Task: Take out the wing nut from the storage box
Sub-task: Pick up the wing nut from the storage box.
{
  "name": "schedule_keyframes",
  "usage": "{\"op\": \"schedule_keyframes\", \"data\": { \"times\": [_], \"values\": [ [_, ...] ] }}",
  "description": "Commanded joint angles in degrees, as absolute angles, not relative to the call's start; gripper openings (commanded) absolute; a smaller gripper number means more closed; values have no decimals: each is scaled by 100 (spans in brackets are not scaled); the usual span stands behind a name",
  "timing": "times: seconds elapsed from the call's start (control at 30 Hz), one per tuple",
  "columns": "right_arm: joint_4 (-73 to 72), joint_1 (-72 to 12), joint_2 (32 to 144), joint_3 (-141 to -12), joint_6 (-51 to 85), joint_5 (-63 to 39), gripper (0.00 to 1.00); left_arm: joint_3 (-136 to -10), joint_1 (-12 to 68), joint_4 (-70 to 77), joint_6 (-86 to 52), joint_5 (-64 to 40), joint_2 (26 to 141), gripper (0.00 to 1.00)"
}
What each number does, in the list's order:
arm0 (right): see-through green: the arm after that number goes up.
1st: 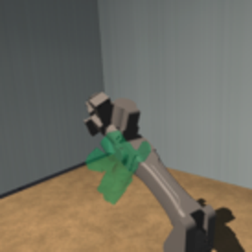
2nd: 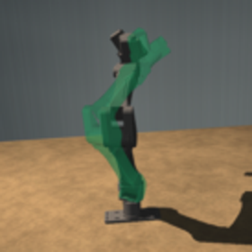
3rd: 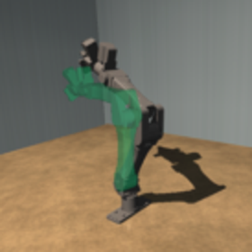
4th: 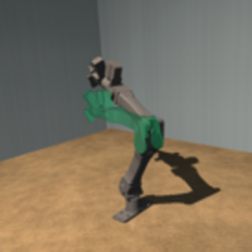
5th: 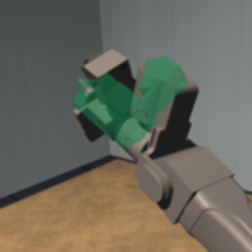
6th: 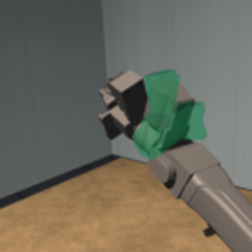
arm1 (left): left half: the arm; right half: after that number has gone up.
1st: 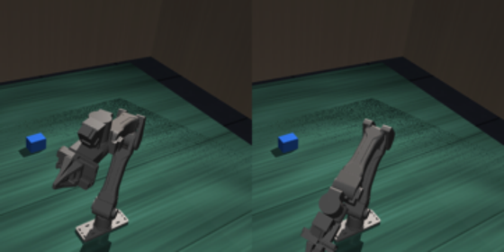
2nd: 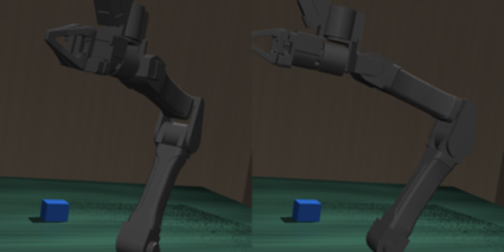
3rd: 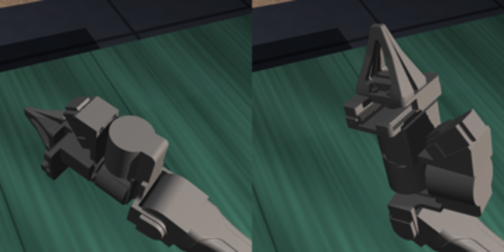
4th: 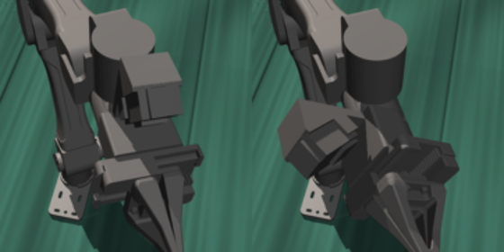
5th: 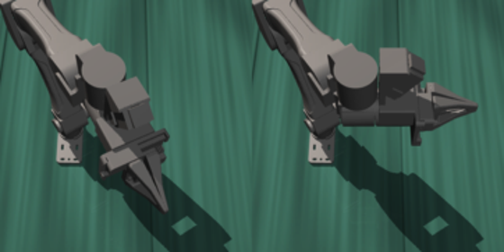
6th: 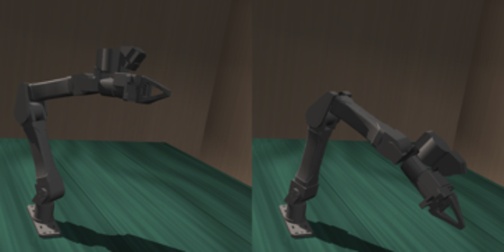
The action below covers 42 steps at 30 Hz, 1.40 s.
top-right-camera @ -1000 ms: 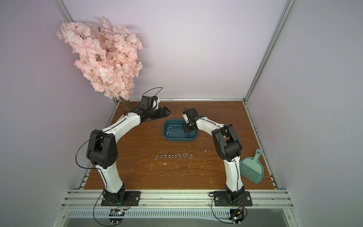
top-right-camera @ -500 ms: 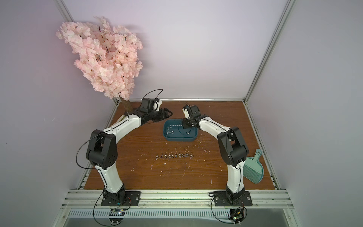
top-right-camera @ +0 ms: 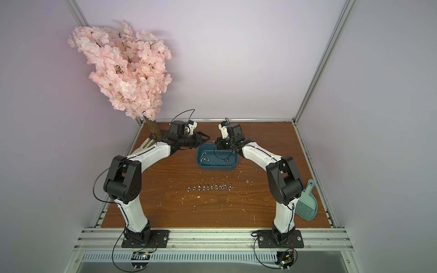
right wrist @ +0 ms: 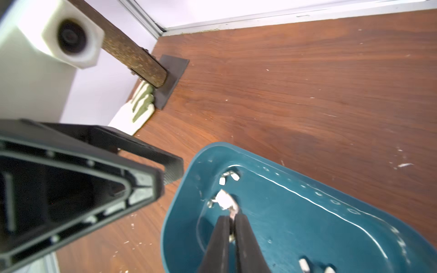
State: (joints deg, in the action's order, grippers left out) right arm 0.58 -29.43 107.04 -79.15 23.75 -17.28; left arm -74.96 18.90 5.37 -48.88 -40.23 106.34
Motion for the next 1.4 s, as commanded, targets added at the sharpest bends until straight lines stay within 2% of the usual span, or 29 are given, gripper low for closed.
{"op": "schedule_keyframes", "data": {
  "times": [0.0,0.17,0.7,0.97,1.27,1.37],
  "values": [
    [-292,-2904,10478,-7945,2593,-2053,11,-7453,1960,852,-5037,-4322,10599,43],
    [-338,-2904,10455,-7932,2615,-2091,11,-7462,1969,896,-5097,-4442,10711,36],
    [-563,-2905,10380,-7869,2733,-2366,11,-7501,1969,871,-5107,-4403,10845,31],
    [-792,-2907,10397,-7760,2848,-2582,12,-7515,1971,904,-5106,-4419,10846,20],
    [-803,-2909,10380,-7743,2856,-2623,12,-7505,1969,877,-5098,-4395,10872,22],
    [-809,-2915,10371,-7719,2856,-2662,12,-7506,1969,904,-5106,-4389,10863,20]
  ]
}}
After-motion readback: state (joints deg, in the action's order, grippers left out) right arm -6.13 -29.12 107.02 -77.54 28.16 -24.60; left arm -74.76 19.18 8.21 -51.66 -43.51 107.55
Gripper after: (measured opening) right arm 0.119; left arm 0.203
